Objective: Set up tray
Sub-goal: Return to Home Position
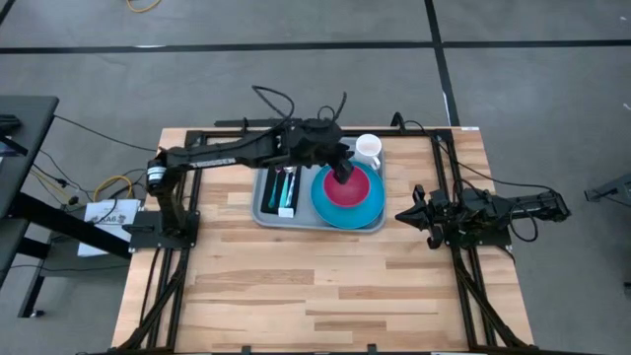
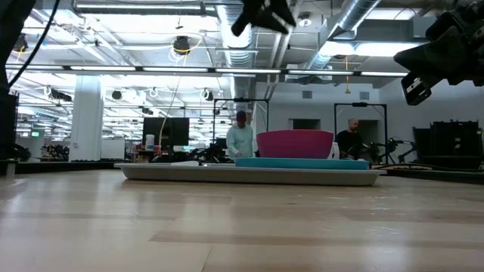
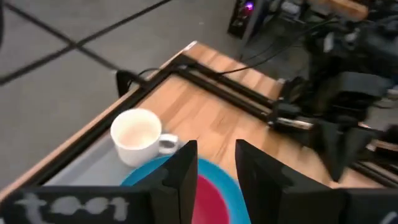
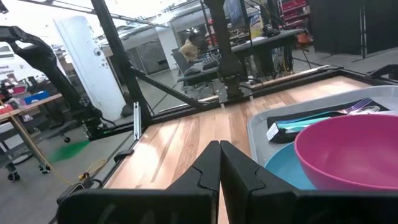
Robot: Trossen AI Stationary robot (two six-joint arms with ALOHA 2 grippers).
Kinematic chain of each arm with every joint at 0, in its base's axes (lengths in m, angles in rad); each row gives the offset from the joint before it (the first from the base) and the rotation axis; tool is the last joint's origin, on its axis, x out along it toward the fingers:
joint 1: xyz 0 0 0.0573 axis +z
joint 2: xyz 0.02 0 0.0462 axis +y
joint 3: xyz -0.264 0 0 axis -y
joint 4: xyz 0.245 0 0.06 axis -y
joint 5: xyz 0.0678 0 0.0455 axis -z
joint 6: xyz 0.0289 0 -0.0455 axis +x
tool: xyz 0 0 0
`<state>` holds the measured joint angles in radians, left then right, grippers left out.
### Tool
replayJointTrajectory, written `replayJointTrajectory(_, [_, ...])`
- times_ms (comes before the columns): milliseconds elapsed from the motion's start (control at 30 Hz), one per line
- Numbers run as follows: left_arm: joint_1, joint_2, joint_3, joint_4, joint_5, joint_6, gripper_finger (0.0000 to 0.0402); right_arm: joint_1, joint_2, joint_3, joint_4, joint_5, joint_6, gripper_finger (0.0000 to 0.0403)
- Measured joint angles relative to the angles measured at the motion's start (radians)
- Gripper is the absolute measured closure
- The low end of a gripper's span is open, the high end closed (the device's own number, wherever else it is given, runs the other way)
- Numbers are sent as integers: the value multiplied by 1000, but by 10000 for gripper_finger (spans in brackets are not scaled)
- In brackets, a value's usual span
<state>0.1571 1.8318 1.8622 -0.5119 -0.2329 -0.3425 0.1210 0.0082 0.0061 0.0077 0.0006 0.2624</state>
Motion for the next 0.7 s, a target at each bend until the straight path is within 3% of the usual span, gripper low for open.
replayJointTrajectory(233, [-82,-50,-1,92,70,114,306,0,0,0,0,0,0,403])
replayJointTrajectory(367, [-126,-76,-2,99,197,203,306,0,0,0,0,0,0,403])
replayJointTrajectory(500, [-143,-149,-3,29,358,271,306,0,0,0,0,0,0,403])
replayJointTrajectory(700, [-144,-336,0,-111,404,343,306,0,0,0,0,0,0,403])
